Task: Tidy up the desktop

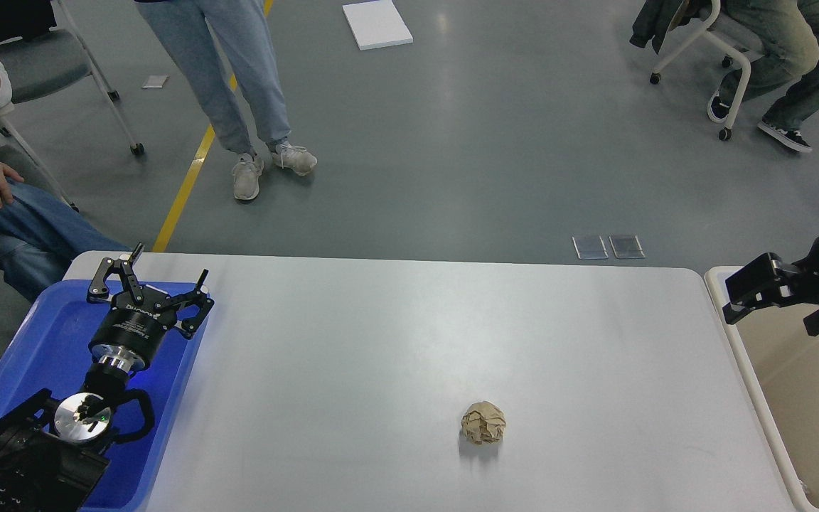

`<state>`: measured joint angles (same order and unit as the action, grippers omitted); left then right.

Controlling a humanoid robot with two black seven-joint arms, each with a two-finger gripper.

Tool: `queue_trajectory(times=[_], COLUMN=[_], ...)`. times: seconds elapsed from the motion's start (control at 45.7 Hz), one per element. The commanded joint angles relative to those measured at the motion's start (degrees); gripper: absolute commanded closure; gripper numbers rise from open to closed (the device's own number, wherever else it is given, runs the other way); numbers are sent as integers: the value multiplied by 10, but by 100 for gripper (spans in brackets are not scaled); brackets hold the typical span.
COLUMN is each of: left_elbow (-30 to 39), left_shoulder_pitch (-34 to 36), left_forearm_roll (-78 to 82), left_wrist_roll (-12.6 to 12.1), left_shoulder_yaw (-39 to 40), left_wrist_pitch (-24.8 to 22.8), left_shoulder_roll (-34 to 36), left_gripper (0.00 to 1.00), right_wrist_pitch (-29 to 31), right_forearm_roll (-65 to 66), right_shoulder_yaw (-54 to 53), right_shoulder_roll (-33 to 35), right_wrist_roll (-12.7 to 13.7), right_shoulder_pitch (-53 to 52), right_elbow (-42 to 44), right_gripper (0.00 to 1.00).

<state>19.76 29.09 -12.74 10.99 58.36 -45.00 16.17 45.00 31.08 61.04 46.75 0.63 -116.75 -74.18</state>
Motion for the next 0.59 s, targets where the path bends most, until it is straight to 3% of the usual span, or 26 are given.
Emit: queue_trajectory(times=[0.0,0.569], left_elbow=[0,-1], left_shoulder_pitch=[0,0], left_forearm_roll=[0,0], left_wrist_roll=[0,0], left_shoulder_yaw=[-1,0], left_wrist_pitch=[0,0], left_shoulder_roll=[0,0], left_gripper=[0,0], right_wrist_pitch=[0,0], right_forearm_roll=[1,2], right_shoulder_yaw=[-1,-13], right_shoulder_roll=[5,9], right_wrist_roll=[0,0], right_shoulder_pitch=[-2,-6], right_elbow=[0,3], right_gripper=[0,0])
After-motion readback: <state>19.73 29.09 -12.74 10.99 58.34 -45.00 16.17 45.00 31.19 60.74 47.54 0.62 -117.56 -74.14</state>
